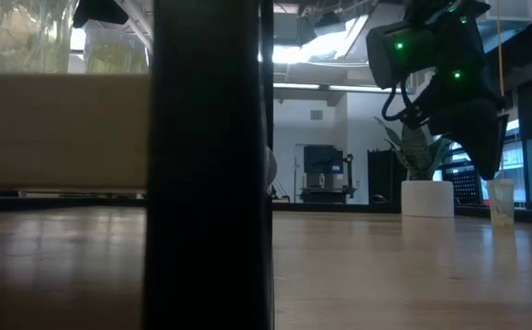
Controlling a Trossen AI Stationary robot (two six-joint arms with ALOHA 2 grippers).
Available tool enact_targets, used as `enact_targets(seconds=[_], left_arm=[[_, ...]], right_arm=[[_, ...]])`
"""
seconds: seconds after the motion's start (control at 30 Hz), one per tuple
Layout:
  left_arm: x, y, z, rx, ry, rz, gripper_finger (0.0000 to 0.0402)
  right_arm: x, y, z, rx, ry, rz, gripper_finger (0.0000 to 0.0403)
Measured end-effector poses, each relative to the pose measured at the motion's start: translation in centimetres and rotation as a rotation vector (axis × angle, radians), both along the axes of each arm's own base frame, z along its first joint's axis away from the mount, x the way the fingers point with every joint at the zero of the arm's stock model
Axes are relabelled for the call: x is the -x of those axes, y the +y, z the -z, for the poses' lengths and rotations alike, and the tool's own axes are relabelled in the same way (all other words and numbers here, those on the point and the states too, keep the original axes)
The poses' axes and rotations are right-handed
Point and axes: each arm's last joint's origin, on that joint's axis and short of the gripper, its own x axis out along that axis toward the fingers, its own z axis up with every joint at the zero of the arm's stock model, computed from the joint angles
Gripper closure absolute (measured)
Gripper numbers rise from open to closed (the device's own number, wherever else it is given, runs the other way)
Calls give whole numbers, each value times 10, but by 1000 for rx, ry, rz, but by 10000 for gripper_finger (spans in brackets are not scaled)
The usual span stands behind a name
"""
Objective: Pick and place medicine bottles onto shelf by color
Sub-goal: Put the yellow pill bottle on the shelf aligned with the other yellow pill bottle
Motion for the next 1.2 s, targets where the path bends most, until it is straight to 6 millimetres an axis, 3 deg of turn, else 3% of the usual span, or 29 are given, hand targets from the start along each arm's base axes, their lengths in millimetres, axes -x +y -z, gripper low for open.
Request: enact_targets(seconds=[0.93,1.2], left_arm=[[0,0,0,2,0,-1,159],[0,0,0,2,-1,0,159]], right_arm=[[-1,0,3,3,-3,5,189],[13,-2,25,3,52,16,189]])
